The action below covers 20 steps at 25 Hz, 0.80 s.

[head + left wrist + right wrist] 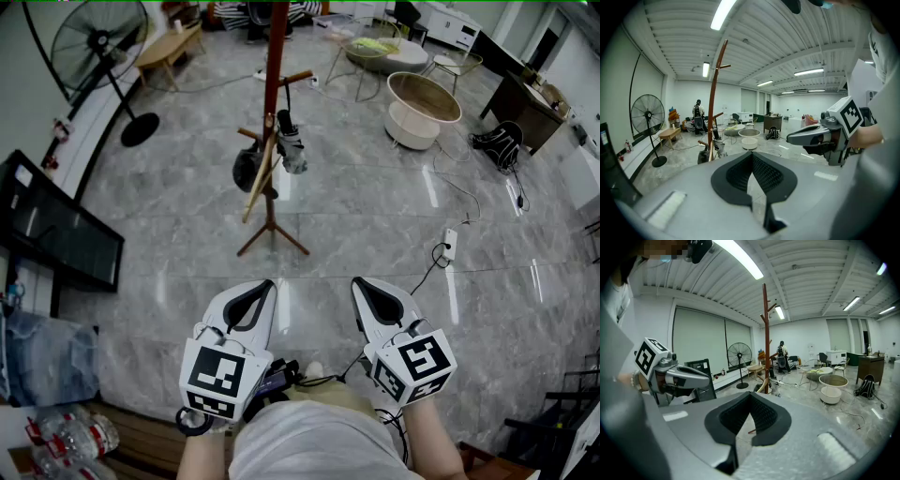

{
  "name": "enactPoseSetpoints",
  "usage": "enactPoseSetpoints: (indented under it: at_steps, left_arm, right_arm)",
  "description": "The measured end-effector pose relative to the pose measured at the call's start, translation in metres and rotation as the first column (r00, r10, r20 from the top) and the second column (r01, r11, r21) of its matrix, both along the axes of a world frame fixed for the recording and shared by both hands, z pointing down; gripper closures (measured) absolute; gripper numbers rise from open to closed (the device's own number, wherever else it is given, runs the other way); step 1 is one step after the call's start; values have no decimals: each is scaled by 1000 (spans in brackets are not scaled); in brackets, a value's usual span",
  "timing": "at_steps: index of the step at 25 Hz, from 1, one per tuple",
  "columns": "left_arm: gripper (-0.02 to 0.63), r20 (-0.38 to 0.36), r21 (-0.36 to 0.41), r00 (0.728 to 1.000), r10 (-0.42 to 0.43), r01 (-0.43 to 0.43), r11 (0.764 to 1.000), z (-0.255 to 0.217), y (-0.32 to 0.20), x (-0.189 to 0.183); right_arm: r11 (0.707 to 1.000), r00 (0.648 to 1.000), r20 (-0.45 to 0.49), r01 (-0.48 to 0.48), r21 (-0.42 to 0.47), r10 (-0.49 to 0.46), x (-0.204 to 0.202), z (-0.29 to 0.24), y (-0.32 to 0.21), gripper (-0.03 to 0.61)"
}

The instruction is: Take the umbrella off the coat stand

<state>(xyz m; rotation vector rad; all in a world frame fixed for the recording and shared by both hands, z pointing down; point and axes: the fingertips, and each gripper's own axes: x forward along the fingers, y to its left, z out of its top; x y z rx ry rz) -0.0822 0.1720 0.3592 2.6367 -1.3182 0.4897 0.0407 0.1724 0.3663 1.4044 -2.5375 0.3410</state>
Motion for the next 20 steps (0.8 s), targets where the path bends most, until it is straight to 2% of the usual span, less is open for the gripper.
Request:
enactPoseSetpoints:
  at_steps: [14,20]
  left_arm:
    - [600,-2,4,1000,-3,3,1000,0,-2,-3]
    - [600,-8,6,1000,-1,1,1000,-1,-3,0]
  right_arm:
    - [1000,1000,1,5,6,-5,-3,-1,0,580]
    - [1000,999,37,-10,10,10,0,-6,0,578]
